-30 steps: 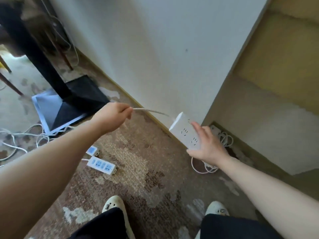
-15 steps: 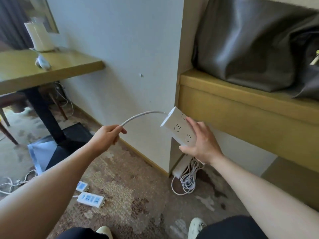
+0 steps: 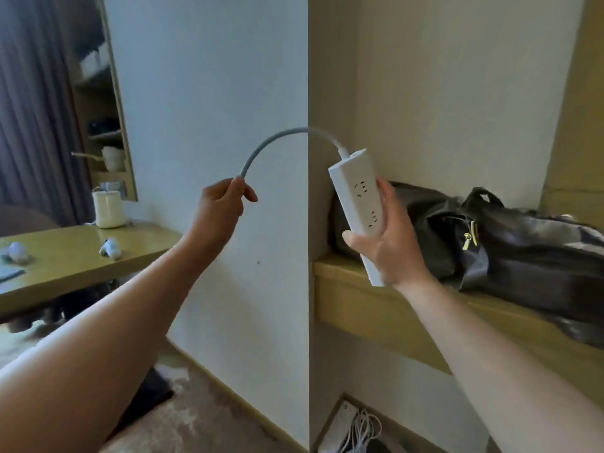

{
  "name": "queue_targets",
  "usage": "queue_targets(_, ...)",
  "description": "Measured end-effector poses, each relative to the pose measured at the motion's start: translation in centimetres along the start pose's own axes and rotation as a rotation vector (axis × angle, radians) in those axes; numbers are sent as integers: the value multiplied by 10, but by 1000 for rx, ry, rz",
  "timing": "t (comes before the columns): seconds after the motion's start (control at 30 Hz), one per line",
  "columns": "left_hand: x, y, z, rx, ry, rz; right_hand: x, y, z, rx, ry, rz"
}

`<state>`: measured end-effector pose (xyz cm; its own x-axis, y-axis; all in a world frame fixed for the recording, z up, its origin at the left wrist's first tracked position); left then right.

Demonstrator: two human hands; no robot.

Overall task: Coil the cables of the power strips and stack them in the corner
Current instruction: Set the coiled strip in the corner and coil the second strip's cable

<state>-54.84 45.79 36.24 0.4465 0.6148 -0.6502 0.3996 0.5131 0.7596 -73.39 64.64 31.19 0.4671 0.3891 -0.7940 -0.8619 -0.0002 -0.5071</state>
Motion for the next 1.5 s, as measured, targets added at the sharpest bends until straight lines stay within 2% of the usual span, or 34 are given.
queue_targets(0.13, -20, 61, -10, 117, -1, -146, -44, -41, 30, -43, 109, 66)
queue_targets(0.23, -18, 53, -3, 90, 4, -76, -47, -51, 36, 80, 77, 152)
queue_targets(0.57, 79, -153, 68, -217, -70, 451, 82, 56, -33, 485, -434, -39)
queue_targets(0.77, 136, -245, 84, -415, -117, 540, 140, 143, -79, 683, -756, -104)
queue_targets(0.93, 170, -330, 75, -561, -319, 682, 187, 224, -108, 800, -992, -140)
queue_targets(1.13, 198, -444, 46, -721, -532, 823, 250, 323, -154, 846, -1158, -156)
queue_targets(1.33, 245, -576, 26, -834, -877, 994, 321, 432, -217, 940, -1435, -20)
queue_targets(1.5, 284, -661, 3, -816, -975, 1097, 353, 512, -270, 1000, -1551, 81)
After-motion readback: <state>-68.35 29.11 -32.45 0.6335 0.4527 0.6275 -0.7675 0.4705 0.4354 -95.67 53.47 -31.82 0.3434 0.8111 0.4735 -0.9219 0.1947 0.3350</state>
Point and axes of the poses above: each hand's wrist, its own x-axis away from the middle knuckle, its own z-axis out of the back of the hand, y = z × x, the point moved 1 cm from there along -x, towards the middle knuckle, and after that the axes turned 13 degrees about x, right-handed, at the moved point
